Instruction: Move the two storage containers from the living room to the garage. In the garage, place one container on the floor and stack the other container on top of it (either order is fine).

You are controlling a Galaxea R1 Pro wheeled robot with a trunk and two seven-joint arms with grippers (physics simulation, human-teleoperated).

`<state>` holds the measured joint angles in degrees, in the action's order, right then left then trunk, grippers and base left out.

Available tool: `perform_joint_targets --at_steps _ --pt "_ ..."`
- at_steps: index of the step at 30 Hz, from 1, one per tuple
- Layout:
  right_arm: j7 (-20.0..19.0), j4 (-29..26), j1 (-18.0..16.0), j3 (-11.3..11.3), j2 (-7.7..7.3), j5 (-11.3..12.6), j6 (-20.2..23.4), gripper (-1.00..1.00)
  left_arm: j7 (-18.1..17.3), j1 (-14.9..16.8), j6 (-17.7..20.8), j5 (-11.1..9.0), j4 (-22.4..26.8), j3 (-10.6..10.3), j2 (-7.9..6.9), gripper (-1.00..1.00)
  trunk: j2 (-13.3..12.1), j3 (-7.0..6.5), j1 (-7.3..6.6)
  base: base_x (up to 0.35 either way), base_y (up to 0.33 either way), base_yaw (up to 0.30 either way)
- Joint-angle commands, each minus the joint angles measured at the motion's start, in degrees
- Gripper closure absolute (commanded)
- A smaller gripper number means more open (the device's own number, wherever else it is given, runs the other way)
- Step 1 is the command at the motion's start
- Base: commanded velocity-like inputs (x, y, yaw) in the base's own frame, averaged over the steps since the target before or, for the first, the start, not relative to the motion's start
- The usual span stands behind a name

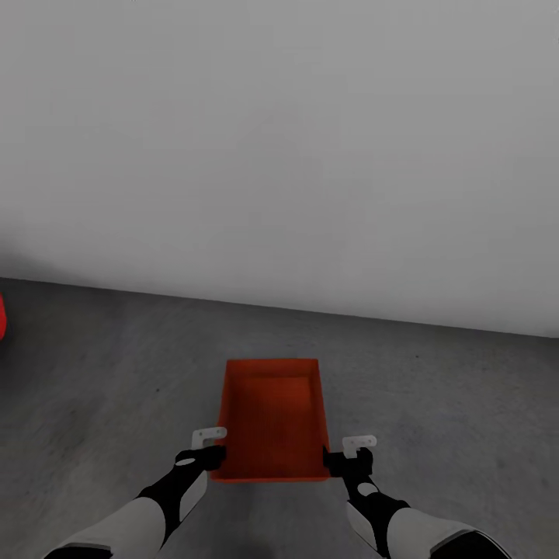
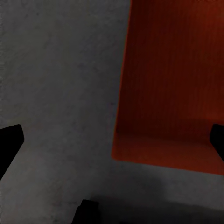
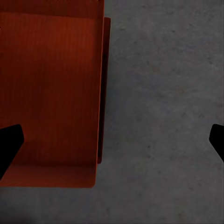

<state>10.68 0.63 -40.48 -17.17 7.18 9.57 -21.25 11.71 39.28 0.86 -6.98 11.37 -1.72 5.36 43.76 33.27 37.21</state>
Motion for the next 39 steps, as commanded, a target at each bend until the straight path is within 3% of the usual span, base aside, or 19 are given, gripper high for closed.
perform_joint_targets --at_steps 1,30,39 --pt "0.13 0.07 -0.04 -0.50 0.02 0.54 -0.19 -1.00 0.22 0.01 0.08 -0.58 0.06 -0.21 0.00 -1.00 -0.37 -0.14 -0.22 0.000 0.000 0.000" --pt "0.14 0.07 -0.04 -0.50 0.02 0.54 -0.19 -1.00 0.22 0.01 0.03 -0.58 0.17 -0.20 0.00 -1.00 -12.01 -5.34 -6.59 0.000 0.000 0.000" --pt "0.15 0.09 -0.04 -0.50 0.02 0.54 -0.19 -1.00 0.10 0.01 0.04 -0.44 -0.23 -0.27 0.00 -1.00 -12.01 -5.34 -6.59 0.000 0.000 0.000"
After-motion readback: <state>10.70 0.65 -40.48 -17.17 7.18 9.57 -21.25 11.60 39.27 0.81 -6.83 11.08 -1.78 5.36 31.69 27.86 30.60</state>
